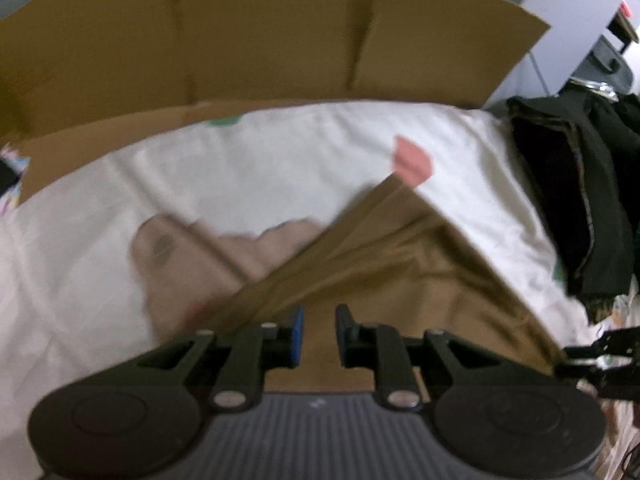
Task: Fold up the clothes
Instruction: 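Press the folded brown shirt flat with both open tools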
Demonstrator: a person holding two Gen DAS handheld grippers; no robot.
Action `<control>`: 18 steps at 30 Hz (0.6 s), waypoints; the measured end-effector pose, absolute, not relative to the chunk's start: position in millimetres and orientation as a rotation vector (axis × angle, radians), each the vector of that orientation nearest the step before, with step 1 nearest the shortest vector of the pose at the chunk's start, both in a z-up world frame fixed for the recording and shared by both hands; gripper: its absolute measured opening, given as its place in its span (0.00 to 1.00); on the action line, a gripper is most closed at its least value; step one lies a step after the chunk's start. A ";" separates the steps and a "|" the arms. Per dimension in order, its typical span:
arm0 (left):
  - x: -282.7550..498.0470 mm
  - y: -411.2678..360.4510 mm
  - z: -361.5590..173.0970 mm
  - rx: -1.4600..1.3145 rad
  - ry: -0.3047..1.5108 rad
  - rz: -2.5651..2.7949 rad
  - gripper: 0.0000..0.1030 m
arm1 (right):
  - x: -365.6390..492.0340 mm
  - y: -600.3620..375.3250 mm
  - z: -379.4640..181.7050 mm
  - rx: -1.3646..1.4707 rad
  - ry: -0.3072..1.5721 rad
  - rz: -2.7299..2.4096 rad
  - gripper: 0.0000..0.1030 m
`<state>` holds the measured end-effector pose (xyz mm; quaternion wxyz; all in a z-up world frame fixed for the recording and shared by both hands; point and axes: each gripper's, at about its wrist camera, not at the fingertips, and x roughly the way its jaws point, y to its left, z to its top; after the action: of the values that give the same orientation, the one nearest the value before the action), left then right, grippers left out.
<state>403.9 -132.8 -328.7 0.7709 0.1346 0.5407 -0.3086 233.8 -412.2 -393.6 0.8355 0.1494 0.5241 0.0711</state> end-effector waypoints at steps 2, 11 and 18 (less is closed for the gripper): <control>402.1 -118.9 -329.3 0.297 1.176 -0.638 0.18 | 233.5 -413.2 -393.1 0.319 1.113 0.149 0.35; 416.2 -93.6 -361.9 0.230 1.250 -0.491 0.14 | 227.4 -409.8 -394.7 0.254 1.140 0.138 0.35; 431.8 -93.5 -390.6 0.282 1.239 -0.481 0.02 | 223.6 -411.3 -396.5 0.221 1.168 0.152 0.34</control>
<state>431.8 -93.5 -390.6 0.7781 0.1303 0.5728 -0.2225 223.6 -411.3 -396.5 0.8259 0.1038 0.5495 0.0715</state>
